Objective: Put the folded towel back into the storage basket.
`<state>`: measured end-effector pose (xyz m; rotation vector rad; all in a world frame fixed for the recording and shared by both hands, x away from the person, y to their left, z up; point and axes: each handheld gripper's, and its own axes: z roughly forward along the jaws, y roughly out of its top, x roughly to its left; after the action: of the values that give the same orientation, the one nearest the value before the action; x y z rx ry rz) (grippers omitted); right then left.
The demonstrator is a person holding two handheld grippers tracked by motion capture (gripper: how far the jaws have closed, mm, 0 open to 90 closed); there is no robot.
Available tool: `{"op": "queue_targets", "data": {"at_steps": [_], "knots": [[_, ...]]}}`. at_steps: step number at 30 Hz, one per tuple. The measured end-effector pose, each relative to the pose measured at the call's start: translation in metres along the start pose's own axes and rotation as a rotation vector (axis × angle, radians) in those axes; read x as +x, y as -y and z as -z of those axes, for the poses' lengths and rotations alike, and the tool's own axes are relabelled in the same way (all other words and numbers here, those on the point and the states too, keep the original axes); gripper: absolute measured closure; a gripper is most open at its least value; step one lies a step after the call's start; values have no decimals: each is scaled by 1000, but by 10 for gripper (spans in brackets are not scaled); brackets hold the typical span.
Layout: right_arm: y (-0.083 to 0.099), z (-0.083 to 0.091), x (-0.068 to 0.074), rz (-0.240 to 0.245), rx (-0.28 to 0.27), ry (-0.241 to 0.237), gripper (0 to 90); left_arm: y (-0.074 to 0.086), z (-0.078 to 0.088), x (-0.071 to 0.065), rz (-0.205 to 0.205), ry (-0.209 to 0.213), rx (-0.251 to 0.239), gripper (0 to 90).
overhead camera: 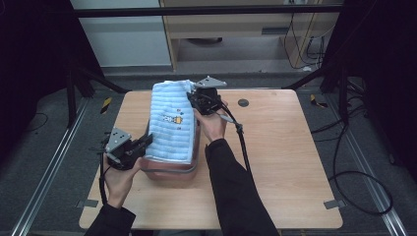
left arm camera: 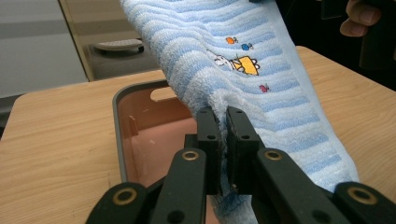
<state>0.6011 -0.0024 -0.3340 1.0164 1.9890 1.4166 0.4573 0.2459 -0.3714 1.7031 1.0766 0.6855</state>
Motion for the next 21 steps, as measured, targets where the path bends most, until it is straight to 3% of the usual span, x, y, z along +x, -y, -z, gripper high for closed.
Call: {"op": "queue_targets", "data": {"at_steps": [21], "knots": [[26,-28,2,17,68,-5,840,20,-19,10,-9,-20,92,851]]}}
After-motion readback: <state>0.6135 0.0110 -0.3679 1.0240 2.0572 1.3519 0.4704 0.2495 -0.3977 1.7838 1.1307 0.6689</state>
